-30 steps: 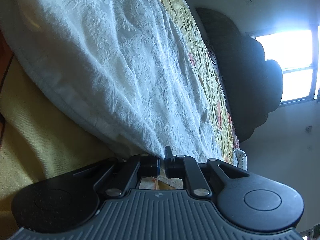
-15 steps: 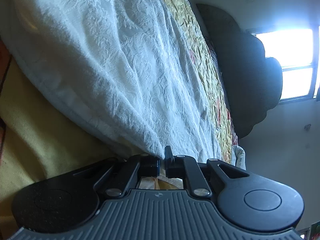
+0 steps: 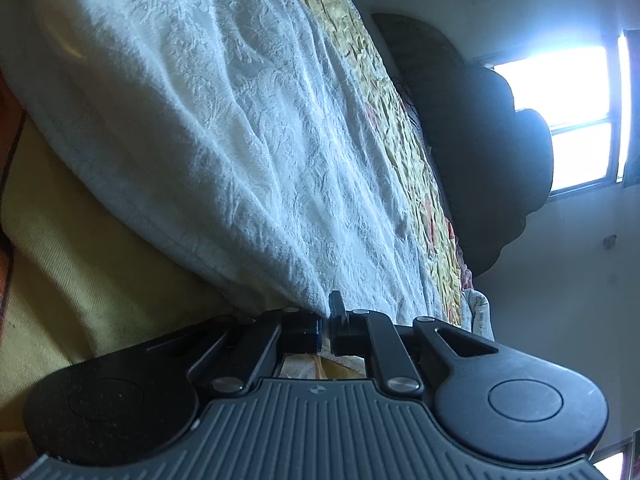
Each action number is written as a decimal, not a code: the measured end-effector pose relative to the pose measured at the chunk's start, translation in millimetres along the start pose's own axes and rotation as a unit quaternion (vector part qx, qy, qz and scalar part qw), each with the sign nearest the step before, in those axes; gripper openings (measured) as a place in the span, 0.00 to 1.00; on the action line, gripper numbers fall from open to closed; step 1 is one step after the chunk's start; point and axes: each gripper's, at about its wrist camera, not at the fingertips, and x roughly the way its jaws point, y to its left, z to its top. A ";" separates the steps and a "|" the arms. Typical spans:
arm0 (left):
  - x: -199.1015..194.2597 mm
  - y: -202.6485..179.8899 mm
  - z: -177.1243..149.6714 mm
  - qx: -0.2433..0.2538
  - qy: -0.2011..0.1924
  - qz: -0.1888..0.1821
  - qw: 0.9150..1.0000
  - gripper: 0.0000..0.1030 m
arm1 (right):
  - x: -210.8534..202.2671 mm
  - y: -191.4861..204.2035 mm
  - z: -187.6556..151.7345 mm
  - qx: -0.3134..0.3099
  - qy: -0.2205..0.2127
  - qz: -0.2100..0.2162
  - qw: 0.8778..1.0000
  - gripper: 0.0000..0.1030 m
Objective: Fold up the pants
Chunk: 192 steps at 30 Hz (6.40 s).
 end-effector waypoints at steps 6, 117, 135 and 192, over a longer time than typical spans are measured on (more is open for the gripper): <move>-0.6 0.5 -0.9 0.001 -0.001 -0.002 1.000 0.13 | 35.3 14.4 -5.4 -0.071 0.038 0.005 0.997 0.23; -110.0 -98.2 5.2 0.327 -0.280 0.223 0.874 0.75 | -28.8 176.4 -172.1 0.000 0.098 0.181 0.979 0.64; 28.0 -83.8 -23.3 0.440 -0.086 0.251 0.858 0.85 | 86.7 241.8 -136.1 -0.131 0.118 0.110 0.978 0.62; 268.7 -331.9 -145.1 0.408 0.226 -0.027 0.884 0.88 | -68.2 85.5 -160.5 -0.213 -0.122 -0.106 0.964 0.16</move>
